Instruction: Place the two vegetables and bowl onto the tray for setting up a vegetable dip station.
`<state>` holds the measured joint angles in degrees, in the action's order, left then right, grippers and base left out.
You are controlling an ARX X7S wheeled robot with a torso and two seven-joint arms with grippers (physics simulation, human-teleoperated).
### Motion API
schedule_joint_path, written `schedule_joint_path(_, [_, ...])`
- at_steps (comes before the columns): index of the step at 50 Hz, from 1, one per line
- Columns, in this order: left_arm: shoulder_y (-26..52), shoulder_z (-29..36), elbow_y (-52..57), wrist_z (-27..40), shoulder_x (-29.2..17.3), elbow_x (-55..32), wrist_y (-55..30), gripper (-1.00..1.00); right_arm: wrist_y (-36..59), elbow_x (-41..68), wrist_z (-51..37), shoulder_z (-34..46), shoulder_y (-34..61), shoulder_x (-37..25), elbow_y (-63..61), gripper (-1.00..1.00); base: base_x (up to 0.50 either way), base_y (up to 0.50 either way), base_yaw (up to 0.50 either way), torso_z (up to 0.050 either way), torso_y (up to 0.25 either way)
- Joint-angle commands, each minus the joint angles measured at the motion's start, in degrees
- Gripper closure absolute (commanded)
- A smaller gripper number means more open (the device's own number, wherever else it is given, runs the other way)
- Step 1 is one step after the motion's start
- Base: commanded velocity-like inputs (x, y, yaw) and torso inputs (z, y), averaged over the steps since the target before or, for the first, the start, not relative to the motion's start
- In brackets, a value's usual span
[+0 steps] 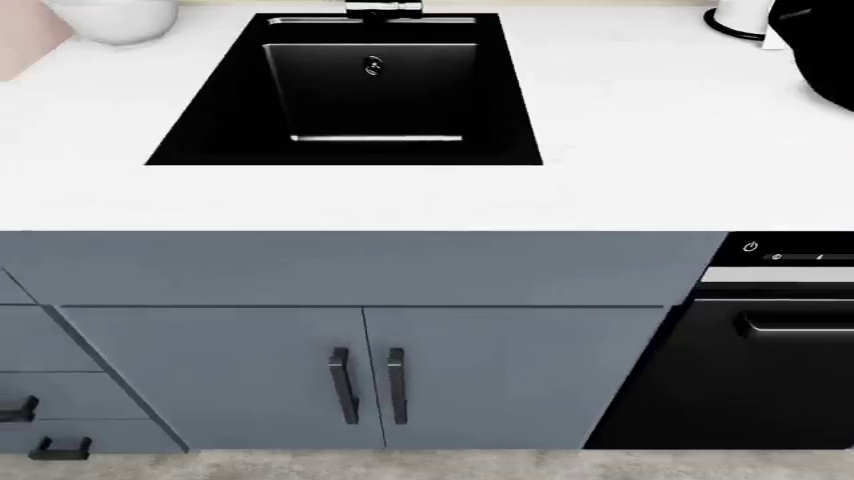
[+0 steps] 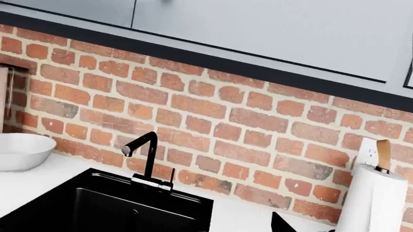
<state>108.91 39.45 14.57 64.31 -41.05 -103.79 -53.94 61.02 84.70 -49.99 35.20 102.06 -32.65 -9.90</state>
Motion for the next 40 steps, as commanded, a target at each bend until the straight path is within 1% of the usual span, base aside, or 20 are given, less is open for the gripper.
schedule_joint_path(1, [-0.03, 0.03, 0.02, -0.01, -0.02, 0.04, 0.11, -1.0, -0.11, -0.11, 0.07, 0.27, -0.13, 0.0, -0.04, -1.0, 0.0, 0.5, 0.0, 0.0, 0.0])
schedule_joint_path(21, [0.04, 0.16, 0.11, 0.08, -0.04, -0.05, 0.1, -1.0, -1.3, 0.79, -0.12, -0.48, -0.92, -0.02, -0.35, -1.0, 0.01, 0.5, 0.0, 0.0, 0.0])
schedule_joint_path(40, [-0.3, 0.44, 0.2, -0.11, 0.15, 0.09, 0.2, -1.0, -1.55, 0.61, 0.15, -0.26, -0.97, -0.17, -0.46, -1.0, 0.21, 0.5, 0.0, 0.0, 0.0])
